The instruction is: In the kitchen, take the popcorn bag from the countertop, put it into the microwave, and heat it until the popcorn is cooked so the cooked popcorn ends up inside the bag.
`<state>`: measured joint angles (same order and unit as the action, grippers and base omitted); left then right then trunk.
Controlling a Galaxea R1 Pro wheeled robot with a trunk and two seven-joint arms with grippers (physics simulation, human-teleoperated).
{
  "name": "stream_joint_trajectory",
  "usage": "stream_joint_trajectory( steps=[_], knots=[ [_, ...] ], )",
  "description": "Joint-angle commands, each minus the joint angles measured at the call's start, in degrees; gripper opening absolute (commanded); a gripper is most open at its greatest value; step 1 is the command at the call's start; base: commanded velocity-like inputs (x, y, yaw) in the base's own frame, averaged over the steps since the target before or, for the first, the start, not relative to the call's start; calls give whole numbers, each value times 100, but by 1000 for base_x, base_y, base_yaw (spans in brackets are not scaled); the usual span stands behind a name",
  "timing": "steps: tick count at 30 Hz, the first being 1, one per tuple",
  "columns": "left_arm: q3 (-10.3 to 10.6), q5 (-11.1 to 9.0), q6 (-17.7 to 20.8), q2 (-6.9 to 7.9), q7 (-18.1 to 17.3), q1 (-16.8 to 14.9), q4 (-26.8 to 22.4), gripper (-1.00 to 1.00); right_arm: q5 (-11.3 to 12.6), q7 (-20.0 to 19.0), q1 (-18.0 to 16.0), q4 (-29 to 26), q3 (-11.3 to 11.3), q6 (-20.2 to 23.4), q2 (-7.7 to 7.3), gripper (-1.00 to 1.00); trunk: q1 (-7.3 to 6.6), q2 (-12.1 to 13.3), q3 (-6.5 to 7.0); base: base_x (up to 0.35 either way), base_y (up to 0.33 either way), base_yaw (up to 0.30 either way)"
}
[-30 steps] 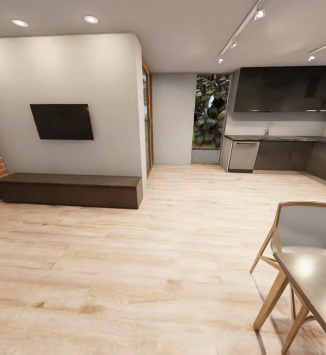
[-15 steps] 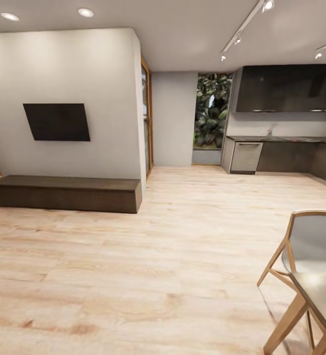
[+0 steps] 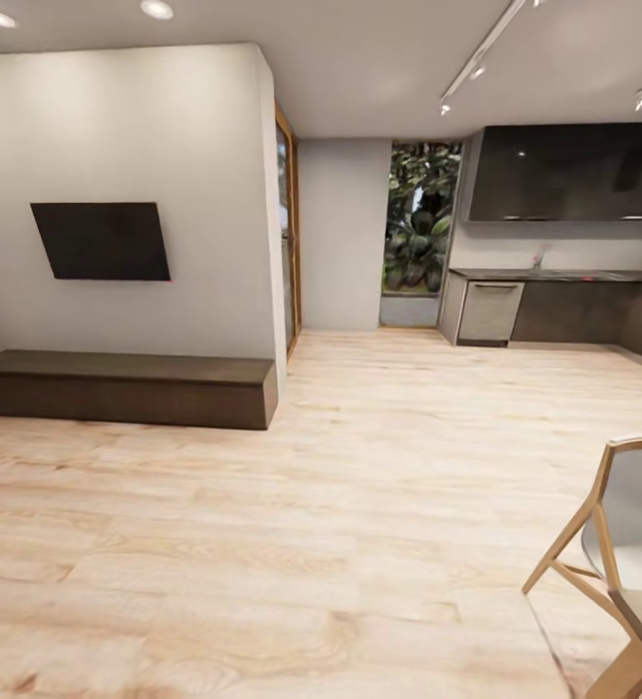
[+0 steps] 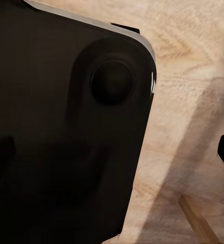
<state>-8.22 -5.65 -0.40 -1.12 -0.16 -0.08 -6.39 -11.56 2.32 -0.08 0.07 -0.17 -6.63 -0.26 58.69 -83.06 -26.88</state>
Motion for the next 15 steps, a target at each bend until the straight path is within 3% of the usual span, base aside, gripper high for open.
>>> stream_joint_trajectory(
  steps=[1, 15],
  knots=[
    [-11, -59, -4, -2, 2, -1, -2, 100, -49, 23, -1, 1, -4, -14, 0, 100, 3, -2, -5, 323, 0, 0],
    [-10, -59, -12, -2, 24, -1, -2, 100, -57, 23, -1, 1, -10, -9, 0, 100, 3, -2, -5, 323, 0, 0]
  ],
)
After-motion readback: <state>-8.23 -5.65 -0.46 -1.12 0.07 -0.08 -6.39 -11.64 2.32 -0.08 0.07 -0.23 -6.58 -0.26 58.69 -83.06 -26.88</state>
